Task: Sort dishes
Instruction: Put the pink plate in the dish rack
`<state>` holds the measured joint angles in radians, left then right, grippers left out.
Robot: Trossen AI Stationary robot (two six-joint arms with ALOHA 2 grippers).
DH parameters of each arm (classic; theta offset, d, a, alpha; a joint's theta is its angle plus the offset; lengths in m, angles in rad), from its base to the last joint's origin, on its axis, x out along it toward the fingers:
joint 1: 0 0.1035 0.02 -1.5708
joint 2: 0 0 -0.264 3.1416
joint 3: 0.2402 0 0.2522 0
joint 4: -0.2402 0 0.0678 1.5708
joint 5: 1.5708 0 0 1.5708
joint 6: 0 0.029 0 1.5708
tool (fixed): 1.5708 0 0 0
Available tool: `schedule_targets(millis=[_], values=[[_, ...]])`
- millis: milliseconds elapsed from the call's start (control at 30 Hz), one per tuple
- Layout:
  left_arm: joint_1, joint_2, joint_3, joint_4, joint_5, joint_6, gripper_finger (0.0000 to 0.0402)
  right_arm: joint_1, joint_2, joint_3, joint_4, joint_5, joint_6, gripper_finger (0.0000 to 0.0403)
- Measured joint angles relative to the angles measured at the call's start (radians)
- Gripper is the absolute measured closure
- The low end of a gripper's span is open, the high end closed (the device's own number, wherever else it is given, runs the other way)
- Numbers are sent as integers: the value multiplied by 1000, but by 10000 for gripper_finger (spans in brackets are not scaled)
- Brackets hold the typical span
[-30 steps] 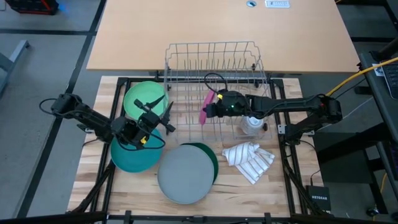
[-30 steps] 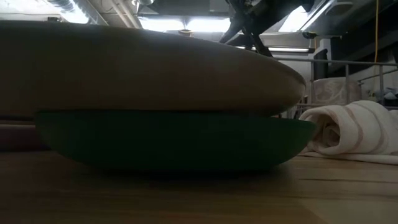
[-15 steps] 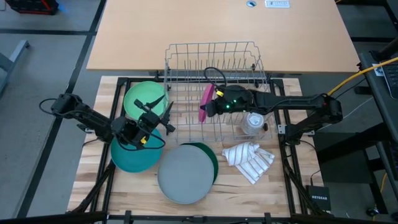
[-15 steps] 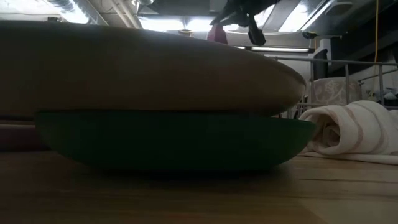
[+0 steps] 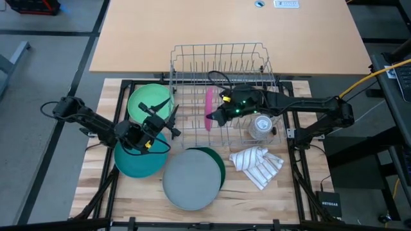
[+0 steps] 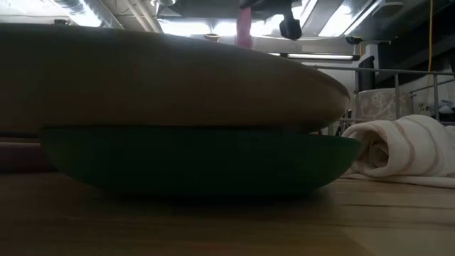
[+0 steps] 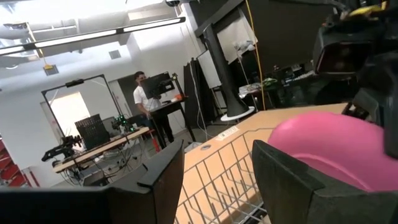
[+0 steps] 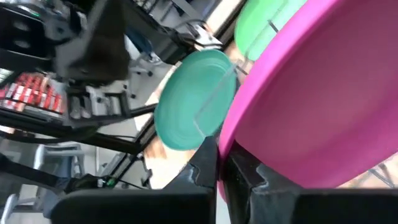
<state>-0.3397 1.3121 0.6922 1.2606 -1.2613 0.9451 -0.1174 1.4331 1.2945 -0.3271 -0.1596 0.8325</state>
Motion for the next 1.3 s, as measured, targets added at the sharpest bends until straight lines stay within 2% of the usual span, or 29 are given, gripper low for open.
schedule_targets(millis=[433, 900, 1067, 1200, 1300], values=[[0, 0, 0, 0, 0, -3, 221, 0, 0, 1, -73, -7, -35, 390], [0, 0, 0, 0, 0, -4, 221, 1, 31, 2, -150, 59, -51, 387], [0, 0, 0, -2, 0, -4, 221, -3, 32, 0, -165, 156, -50, 363], [0, 0, 0, -2, 0, -4, 222, -3, 32, -1, -169, 157, -74, 339], [0, 0, 0, -3, 0, -4, 221, -1, 32, -1, -185, 125, -118, 339]])
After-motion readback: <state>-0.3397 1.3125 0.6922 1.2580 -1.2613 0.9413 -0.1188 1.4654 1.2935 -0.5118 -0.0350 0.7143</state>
